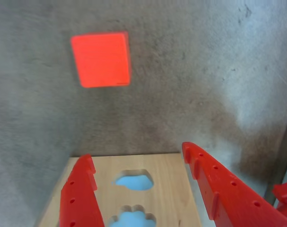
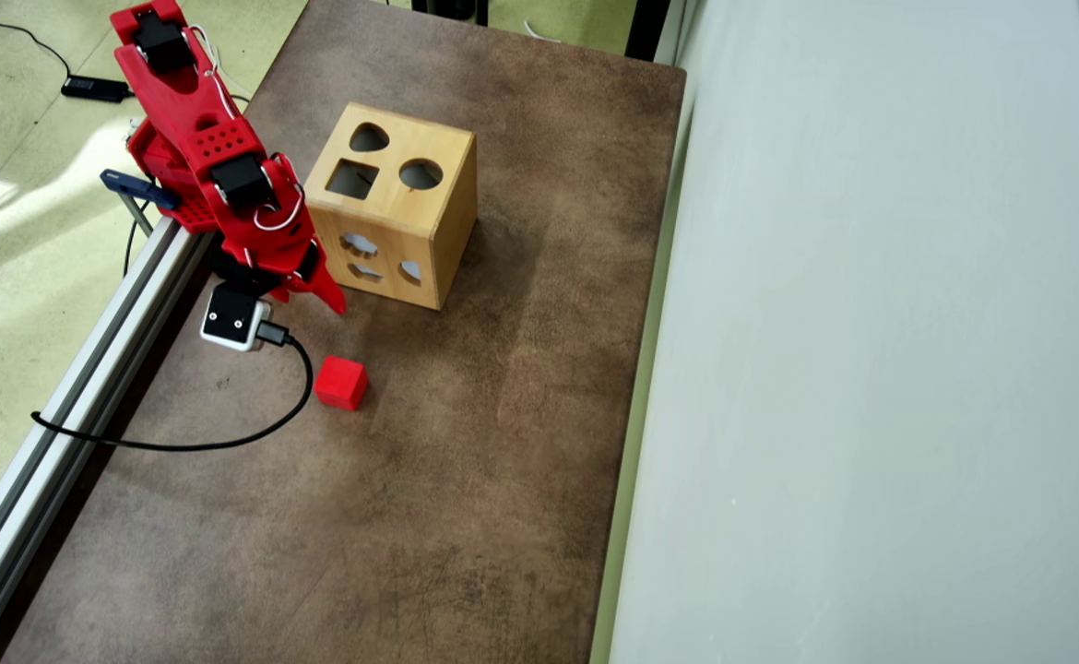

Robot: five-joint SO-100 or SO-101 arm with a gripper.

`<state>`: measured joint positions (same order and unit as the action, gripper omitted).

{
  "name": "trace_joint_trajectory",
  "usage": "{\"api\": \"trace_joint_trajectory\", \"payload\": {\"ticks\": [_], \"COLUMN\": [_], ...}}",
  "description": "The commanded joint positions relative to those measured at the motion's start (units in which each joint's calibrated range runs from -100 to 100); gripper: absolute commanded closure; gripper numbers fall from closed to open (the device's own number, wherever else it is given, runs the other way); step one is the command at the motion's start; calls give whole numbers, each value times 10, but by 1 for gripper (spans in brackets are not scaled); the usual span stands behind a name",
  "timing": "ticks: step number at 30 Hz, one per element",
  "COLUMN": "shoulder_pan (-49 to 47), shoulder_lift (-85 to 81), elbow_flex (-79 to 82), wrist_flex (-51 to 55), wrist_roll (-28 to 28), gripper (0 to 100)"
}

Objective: Pick and place the red cube on the square hole

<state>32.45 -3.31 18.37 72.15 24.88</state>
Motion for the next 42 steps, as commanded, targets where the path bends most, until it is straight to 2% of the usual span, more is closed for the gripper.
{"api": "trace_joint_trajectory", "payload": {"ticks": [1,13,26,42], "shoulder_pan": [2,42,34,0], "shoulder_lift": [25,142,238,256], "elbow_flex": [-75,-205,-299,-300], "wrist_flex": [-9,-8,-3,2], "wrist_roll": [3,3,-1,-1], "gripper": [71,71,71,71]}}
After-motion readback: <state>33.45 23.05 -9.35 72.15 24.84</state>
